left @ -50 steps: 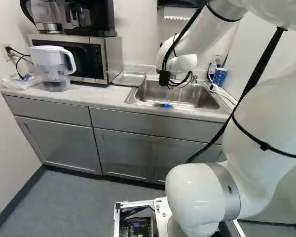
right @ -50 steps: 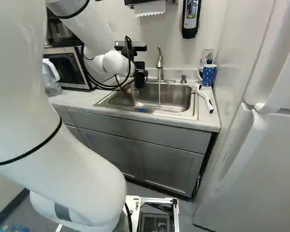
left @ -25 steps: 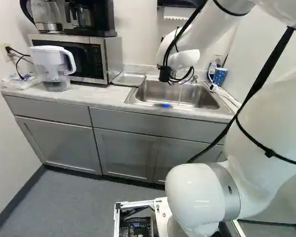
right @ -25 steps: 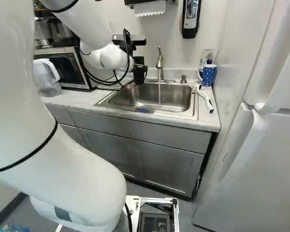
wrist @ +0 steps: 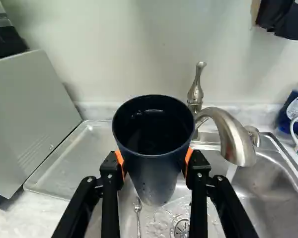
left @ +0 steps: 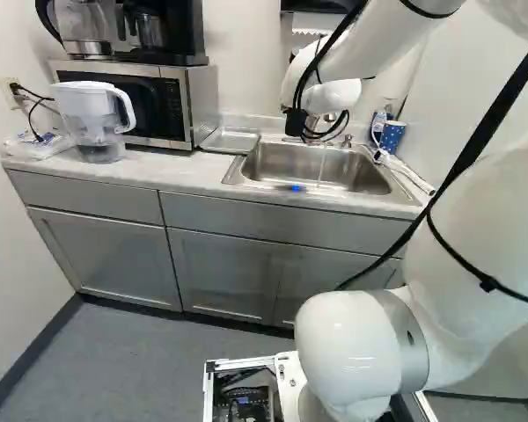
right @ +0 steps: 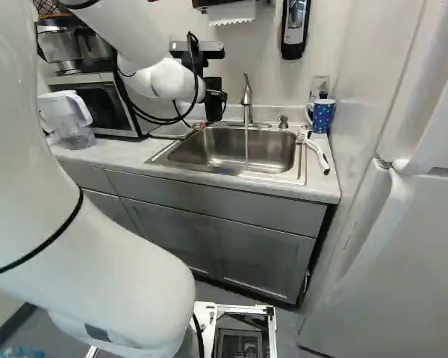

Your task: Rinse the cup and place it in the tray

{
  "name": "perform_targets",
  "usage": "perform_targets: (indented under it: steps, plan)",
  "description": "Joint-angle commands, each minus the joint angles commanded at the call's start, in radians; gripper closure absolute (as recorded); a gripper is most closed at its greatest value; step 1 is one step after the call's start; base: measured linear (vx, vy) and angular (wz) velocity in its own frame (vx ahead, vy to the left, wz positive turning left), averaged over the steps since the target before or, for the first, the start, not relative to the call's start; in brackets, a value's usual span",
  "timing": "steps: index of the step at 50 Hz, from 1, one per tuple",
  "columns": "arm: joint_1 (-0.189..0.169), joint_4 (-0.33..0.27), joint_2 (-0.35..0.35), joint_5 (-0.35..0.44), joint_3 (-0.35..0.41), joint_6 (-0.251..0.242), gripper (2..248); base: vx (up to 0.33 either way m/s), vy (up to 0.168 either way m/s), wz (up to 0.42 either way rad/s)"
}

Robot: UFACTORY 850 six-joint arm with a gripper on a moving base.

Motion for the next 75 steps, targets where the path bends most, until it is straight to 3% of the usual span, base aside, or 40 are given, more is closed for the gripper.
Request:
perform_targets:
  steps: [17,22,75]
  plan:
    - [0.0,0.0,0.0,0.0,0.0,0.0,125,0.0,0.0,0.0]
    - [0.0,0.0,0.0,0.0,0.0,0.024,125,0.0,0.0,0.0]
    - [0.0,0.0,0.0,0.0,0.0,0.568,125,0.0,0.0,0.0]
